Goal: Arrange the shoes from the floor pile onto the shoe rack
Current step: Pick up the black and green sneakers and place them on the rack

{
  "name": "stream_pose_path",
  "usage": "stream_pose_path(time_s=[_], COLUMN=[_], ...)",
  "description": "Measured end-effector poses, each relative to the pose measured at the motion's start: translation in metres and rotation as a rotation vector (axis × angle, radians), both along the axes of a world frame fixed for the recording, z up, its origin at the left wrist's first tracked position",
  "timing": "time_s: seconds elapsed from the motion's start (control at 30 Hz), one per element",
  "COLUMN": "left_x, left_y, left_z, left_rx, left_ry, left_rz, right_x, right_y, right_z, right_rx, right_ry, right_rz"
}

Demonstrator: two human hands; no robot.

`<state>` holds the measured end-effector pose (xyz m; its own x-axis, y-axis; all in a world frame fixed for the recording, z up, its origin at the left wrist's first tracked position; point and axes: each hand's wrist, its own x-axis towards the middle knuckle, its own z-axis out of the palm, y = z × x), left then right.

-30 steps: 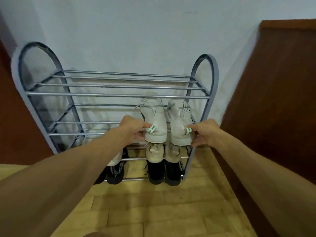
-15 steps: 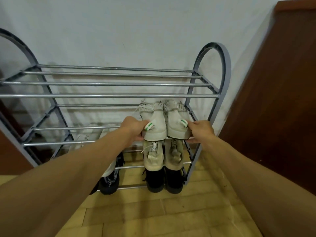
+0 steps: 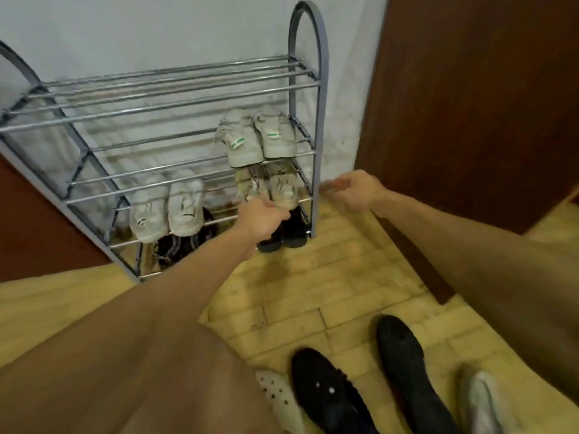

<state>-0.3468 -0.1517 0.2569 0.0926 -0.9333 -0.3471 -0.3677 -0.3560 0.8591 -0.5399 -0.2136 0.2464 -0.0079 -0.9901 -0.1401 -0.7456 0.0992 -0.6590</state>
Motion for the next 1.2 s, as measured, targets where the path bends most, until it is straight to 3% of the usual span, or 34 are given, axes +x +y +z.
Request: stream_pose_path(time_s=[0.23,0.5,0.73,0.83,0.97,1.2], left_x=[-0.052,-0.084,-0.08,-0.077,-0.072,-0.063], left_y=[0.09,0.156,0.16,0.158,0.153,0.143], left_z=[-0.046,-0.112,-0.121,-0.122,-0.131,-0.141], left_rx=[0.141,0.262,0.28,0.276,0.292,0.308], left_ry=[-0.223,-0.454,-0.513,-0.518,-0.508,-0.514], left_rz=[-0.383,-0.738,-0.8,-0.793,-0.773,-0.655], right_x=[-0.064,-0.086,-0.057,-0.048,-0.054,-0.069], right_y=[0.103,0.214,0.308,0.317,0.302,0.256], right_z=[-0.062,-0.192,-0.279,-0.291,-0.282,-0.237], right_rx=[0.267,0.543,0.852,0.846,0.896,0.509], right_ry=[0.057,0.055,0.153,0.19,0.019,0.252], right_rz=[0.05,0.04,0.117,0.095,-0.006,0.035])
